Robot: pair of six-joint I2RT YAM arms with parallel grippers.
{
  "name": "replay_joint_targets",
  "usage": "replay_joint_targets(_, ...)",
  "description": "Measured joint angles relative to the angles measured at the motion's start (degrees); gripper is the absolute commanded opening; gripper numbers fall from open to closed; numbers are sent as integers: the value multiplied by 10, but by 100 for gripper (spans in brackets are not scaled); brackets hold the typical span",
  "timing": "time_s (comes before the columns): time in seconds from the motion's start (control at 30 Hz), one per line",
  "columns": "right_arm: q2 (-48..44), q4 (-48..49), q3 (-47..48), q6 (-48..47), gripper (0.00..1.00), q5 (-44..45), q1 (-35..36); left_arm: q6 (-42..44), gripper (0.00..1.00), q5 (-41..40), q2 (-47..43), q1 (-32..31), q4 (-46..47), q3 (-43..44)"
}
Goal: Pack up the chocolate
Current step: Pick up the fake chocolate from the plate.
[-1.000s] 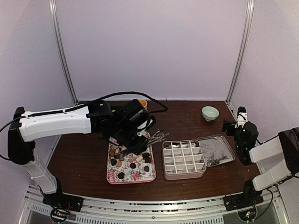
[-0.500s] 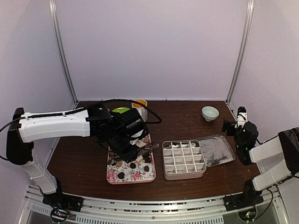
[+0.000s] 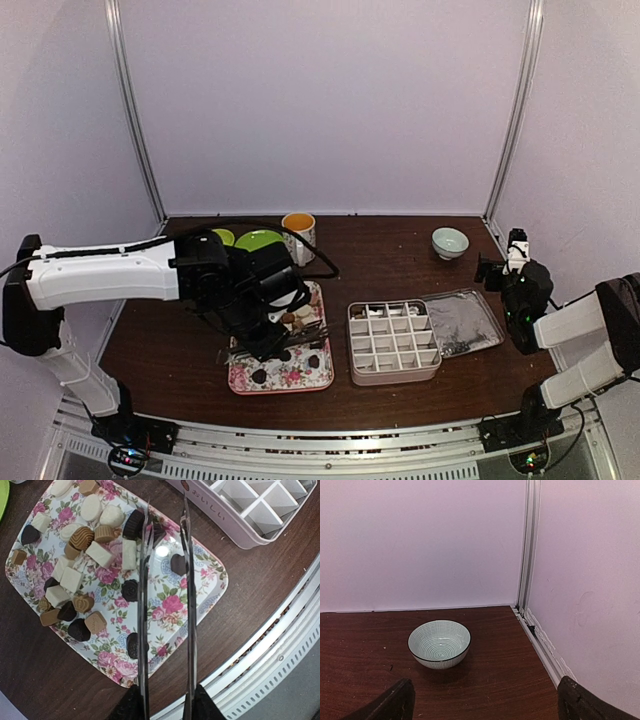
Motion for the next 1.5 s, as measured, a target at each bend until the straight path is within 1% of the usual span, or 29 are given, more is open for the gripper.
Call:
replay_joint_targets(0.27,0,0,0,0,100,0,0,-19,35,2,-6,-29,-38,0)
replay_joint_targets(0.53,0,0,0,0,100,0,0,-36,35,1,-2,-48,-57,1)
replay_joint_targets(0.8,0,0,0,0,100,0,0,-41,36,-17,51,-55,-93,23)
replay_joint_targets(1.1,0,0,0,0,100,0,0,-40,38,-22,66,-61,-101,45)
replay_joint_targets(1.2,0,0,0,0,100,0,0,-41,40,-23,66,-61,-102,47)
replay_joint_targets(1.5,0,0,0,0,100,0,0,-40,40,-19,67,-61,-101,47)
